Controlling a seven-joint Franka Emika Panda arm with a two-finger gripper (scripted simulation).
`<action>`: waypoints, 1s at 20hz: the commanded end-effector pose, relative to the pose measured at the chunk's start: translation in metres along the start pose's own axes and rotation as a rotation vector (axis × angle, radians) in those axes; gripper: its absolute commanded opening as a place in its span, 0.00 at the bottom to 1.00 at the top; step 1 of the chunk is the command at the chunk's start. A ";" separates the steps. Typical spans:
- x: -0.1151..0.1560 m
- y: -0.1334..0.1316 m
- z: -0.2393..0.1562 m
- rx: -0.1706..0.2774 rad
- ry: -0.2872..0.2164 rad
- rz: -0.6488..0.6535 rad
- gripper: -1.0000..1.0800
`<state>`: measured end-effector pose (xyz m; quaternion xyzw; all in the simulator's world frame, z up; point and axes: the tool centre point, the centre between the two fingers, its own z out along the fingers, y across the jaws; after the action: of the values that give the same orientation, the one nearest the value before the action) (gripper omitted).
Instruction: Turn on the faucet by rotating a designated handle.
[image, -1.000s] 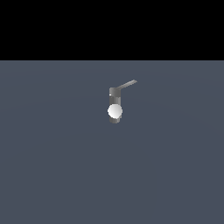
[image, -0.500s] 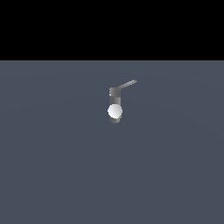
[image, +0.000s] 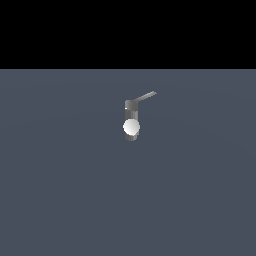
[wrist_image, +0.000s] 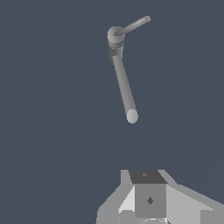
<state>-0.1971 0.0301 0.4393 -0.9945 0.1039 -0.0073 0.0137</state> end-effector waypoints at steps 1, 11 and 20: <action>0.014 -0.008 0.012 0.000 0.000 0.059 0.00; 0.075 -0.031 0.060 -0.003 0.001 0.302 0.00; 0.135 -0.038 0.103 -0.006 0.002 0.520 0.00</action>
<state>-0.0661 0.0440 0.3465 -0.9410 0.3382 -0.0041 0.0121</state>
